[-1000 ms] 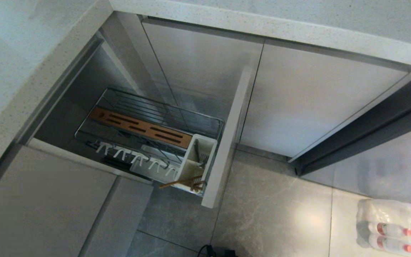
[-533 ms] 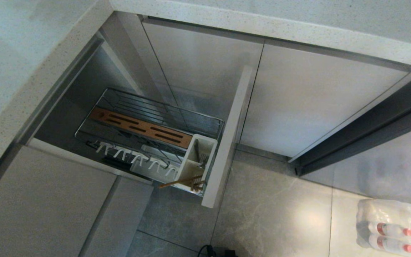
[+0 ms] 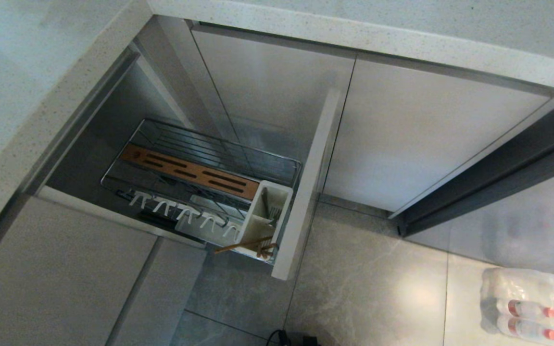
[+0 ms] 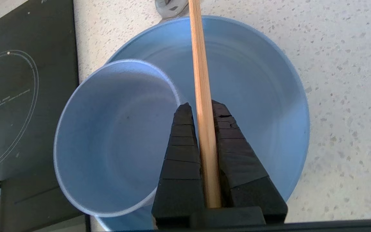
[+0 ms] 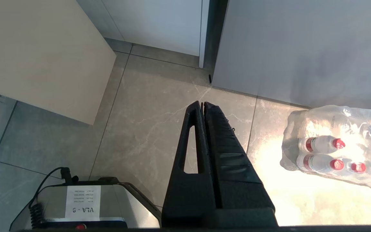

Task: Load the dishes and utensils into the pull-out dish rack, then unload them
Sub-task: Take the chopsticks out of the cupboard

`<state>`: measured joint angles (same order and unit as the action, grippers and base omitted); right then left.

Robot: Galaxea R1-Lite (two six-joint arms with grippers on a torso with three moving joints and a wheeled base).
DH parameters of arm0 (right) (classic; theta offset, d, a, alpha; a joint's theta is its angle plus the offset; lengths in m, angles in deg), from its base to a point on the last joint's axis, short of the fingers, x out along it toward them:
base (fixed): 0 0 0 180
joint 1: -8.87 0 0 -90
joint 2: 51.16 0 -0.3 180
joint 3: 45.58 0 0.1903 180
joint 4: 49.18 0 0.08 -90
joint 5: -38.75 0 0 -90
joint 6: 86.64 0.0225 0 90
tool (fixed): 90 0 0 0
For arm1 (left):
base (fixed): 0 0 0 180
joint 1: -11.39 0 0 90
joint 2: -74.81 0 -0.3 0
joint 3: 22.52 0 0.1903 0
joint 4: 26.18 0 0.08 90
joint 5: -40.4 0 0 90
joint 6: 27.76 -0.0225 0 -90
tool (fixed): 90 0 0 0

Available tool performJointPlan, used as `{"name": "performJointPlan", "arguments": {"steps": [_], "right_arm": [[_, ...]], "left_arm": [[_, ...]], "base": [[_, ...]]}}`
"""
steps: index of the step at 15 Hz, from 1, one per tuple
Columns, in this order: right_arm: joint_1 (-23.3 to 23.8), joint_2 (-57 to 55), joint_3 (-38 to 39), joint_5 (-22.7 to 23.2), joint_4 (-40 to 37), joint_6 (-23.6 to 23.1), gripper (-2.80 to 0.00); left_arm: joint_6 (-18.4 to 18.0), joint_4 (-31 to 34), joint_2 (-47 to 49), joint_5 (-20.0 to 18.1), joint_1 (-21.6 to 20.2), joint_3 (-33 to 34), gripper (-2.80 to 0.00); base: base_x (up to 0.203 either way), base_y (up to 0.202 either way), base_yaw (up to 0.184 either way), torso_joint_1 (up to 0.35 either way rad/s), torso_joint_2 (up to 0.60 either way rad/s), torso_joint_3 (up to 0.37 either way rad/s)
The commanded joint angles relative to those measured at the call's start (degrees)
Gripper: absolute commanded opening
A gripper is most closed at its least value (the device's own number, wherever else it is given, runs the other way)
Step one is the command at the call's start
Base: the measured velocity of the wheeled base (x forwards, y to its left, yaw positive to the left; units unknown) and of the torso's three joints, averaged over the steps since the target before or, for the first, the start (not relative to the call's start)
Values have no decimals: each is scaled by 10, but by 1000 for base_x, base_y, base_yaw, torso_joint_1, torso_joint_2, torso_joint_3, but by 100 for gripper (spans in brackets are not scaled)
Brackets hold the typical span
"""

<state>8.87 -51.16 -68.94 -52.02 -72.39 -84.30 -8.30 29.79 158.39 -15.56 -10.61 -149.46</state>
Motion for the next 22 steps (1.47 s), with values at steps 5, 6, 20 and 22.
{"name": "performJointPlan", "arguments": {"steps": [5, 6, 20, 22], "right_arm": [[0, -1, 0, 0, 0, 0, -280], [0, -1, 0, 0, 0, 0, -280], [0, -1, 0, 0, 0, 0, -280], [0, 0, 0, 0, 0, 0, -280]], "left_arm": [[9, 2, -46, -29, 10, 65, -280], [11, 1, -48, -31, 10, 69, -280], [75, 3, -66, -31, 8, 113, -280], [83, 3, -68, -32, 9, 119, -280]], "base": [[0, 0, 0, 0, 0, 0], [0, 0, 0, 0, 0, 0], [0, 0, 0, 0, 0, 0], [0, 0, 0, 0, 0, 0]]}}
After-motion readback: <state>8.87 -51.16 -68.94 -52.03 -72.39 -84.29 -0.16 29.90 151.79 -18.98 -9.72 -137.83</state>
